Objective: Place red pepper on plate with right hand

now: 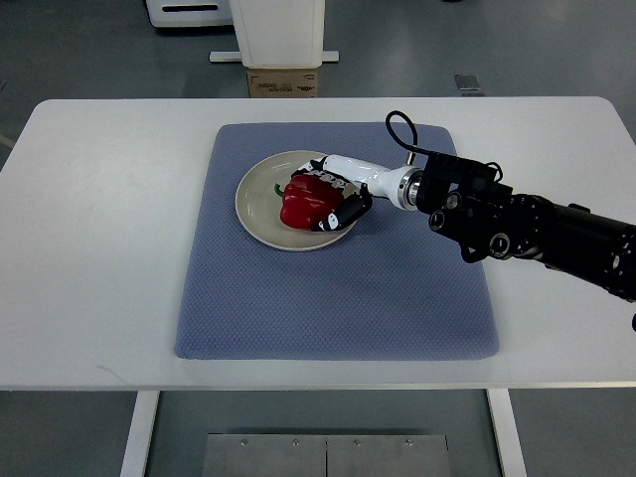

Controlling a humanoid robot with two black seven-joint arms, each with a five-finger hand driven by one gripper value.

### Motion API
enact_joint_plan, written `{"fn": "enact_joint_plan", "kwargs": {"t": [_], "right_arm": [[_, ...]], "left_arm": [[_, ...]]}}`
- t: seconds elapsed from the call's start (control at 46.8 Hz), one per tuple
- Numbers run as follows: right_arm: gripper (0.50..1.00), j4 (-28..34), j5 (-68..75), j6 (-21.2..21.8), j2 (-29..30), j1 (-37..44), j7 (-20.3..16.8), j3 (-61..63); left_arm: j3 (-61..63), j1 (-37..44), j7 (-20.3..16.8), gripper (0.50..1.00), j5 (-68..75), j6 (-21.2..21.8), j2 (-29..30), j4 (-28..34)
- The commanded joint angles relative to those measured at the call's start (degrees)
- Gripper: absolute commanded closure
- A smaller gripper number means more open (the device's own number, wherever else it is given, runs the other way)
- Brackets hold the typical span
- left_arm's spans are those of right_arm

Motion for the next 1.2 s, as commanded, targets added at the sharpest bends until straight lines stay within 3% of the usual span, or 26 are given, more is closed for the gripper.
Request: {"fn": "enact_joint_plan", "kwargs": {"t": [0.0, 0.085, 0.171, 0.534, 0.79, 1.175], "right_arm": [[0.769, -0.1, 0.0, -0.1, 0.0, -0.1, 0.0, 0.1], [0.616, -0.1, 0.1, -0.1, 0.0, 0.0, 0.0, 0.2], [0.517, -0.1, 0.1, -0.2, 0.0, 0.0, 0.2, 0.3], [0.500, 0.0, 0.7, -0.1, 0.0, 0.2, 0.3, 1.1], [0.500, 0.5, 1.0, 0.7, 0.0, 0.2, 0.1, 8.3], [0.500, 1.8, 10.6, 0.8, -7.6, -4.7, -2.3, 20.8]], "left_arm": [[0.0, 0.0, 0.0, 0.500, 0.0, 0.0, 0.0, 0.0], [0.0, 0.0, 0.0, 0.500, 0.0, 0.0, 0.0, 0.0], [0.0, 0.0, 0.0, 0.500, 0.0, 0.0, 0.0, 0.0], [0.0, 0.0, 0.0, 0.500, 0.0, 0.0, 0.0, 0.0], [0.0, 0.0, 0.0, 0.500, 0.0, 0.0, 0.0, 0.0], [0.0, 0.0, 0.0, 0.500, 0.0, 0.0, 0.0, 0.0]]}}
